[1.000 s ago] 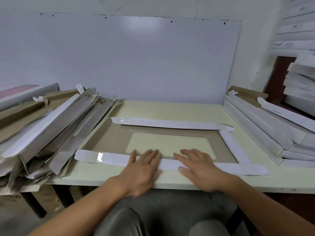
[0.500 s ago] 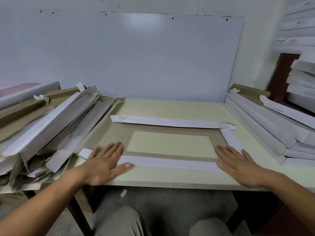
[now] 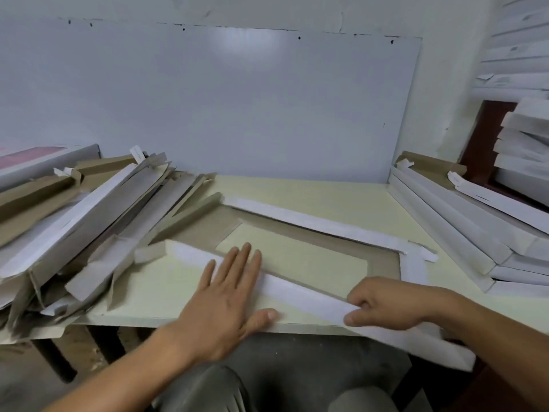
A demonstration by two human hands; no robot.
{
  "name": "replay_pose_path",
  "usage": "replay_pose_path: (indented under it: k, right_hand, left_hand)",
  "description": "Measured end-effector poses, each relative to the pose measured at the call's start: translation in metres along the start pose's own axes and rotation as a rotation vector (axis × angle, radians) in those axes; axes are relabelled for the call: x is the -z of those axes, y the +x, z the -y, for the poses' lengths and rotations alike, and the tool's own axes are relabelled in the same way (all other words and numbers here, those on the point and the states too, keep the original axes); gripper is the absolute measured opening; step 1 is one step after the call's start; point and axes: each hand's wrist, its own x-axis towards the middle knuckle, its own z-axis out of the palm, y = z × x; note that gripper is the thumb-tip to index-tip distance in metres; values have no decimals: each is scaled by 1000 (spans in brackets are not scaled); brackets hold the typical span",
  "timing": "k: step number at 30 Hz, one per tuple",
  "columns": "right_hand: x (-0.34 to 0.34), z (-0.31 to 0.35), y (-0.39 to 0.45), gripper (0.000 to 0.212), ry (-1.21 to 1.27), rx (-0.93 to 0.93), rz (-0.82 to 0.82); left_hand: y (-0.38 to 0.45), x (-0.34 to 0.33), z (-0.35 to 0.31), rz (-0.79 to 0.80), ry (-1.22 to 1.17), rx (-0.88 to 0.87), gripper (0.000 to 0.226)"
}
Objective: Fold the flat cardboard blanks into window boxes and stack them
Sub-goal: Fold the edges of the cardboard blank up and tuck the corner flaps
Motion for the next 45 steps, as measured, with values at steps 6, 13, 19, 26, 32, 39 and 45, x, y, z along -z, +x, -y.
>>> replay_pose_path:
  k: [6, 13, 19, 26, 32, 39, 45]
  right_hand:
    - [-13, 60, 58, 28, 500, -118, -77]
    - [-5, 95, 103, 22, 1313, -131, -211]
    - [-22, 66, 64, 43, 593, 53, -548]
    - [-60, 26, 2, 30, 10, 121, -664]
    - [-50, 29, 4, 21, -53, 60, -648]
    - [-30, 39, 35, 32, 17, -146, -525]
    - [-47, 38, 54, 62, -109, -180, -223]
  left_hand:
    - [-25, -8, -67, -335, -65, -484, 79]
    - [-13, -26, -55, -239, 268, -351, 65]
    - [5, -23, -24, -250, 242, -221, 41]
    - [24, -13, 5, -180, 99, -223, 41]
    - [34, 0, 3, -208, 115, -222, 38]
    - [47, -3, -39, -168, 344, -5, 48]
    - [54, -26, -50, 196, 25, -155, 70]
